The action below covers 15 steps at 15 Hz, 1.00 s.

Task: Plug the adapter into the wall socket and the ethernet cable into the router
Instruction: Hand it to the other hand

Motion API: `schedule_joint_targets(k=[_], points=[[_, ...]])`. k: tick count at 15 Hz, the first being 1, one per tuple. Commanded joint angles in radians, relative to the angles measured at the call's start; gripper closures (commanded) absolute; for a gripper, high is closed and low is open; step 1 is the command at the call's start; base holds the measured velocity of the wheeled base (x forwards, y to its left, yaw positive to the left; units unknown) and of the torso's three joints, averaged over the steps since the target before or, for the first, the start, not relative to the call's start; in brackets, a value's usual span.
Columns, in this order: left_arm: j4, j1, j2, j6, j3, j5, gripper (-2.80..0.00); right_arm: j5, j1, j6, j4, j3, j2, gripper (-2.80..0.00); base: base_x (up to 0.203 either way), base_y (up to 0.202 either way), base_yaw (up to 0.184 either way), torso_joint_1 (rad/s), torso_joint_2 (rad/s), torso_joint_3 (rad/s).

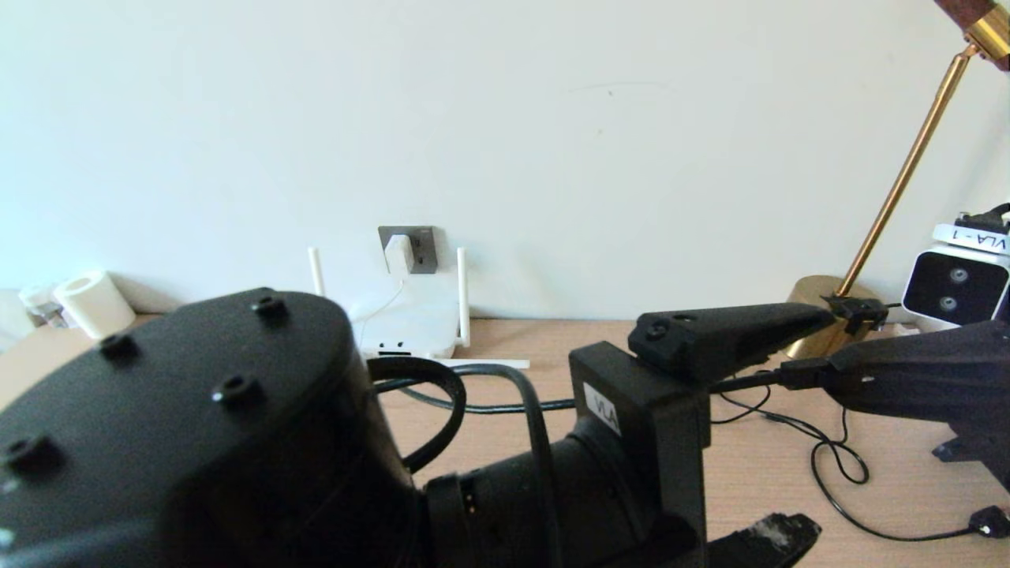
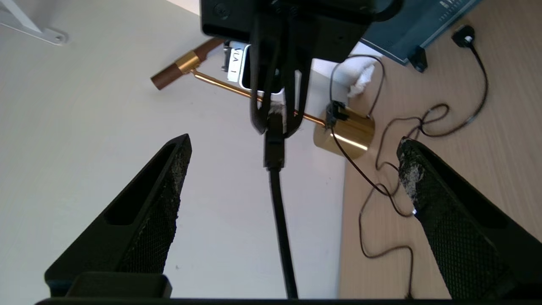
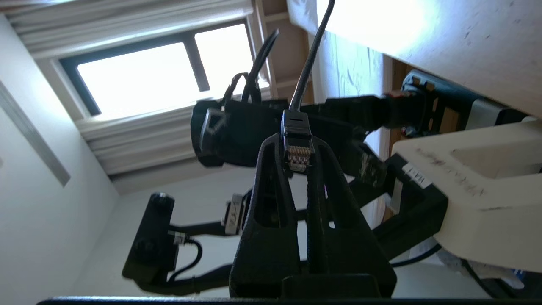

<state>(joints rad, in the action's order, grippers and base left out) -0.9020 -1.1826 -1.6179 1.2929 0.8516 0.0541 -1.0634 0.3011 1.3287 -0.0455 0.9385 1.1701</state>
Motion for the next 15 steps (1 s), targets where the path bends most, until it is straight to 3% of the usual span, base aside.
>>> schedule_joint_targets(k=[1,3,8,13,15], points=[[-0.006,0.002,-0.012,0.004,0.014,0.010,-2.80,-0.024,0.001,0.007,0.000,-0.005,-0.018,0.00,0.000,0.000,0.000,0.000,0.00,0.000],[-0.009,0.015,-0.028,-0.014,0.030,0.061,-2.80,-0.032,0.005,0.007,-0.002,-0.013,-0.041,0.00,0.000,0.000,0.000,0.000,0.00,0.000],[-0.060,0.018,-0.056,-0.015,0.043,0.113,-2.80,-0.033,0.007,0.007,-0.004,-0.021,-0.052,0.00,0.000,0.000,0.000,0.000,0.00,0.000],[-0.073,0.036,-0.062,-0.032,0.056,0.128,-2.80,-0.038,0.007,0.007,-0.004,-0.035,-0.070,0.00,0.000,0.000,0.000,0.000,0.00,0.000],[-0.087,0.057,-0.063,-0.074,0.057,0.145,-2.80,-0.038,0.007,0.007,-0.003,-0.037,-0.080,0.00,0.000,0.000,0.000,0.000,0.00,0.000]])
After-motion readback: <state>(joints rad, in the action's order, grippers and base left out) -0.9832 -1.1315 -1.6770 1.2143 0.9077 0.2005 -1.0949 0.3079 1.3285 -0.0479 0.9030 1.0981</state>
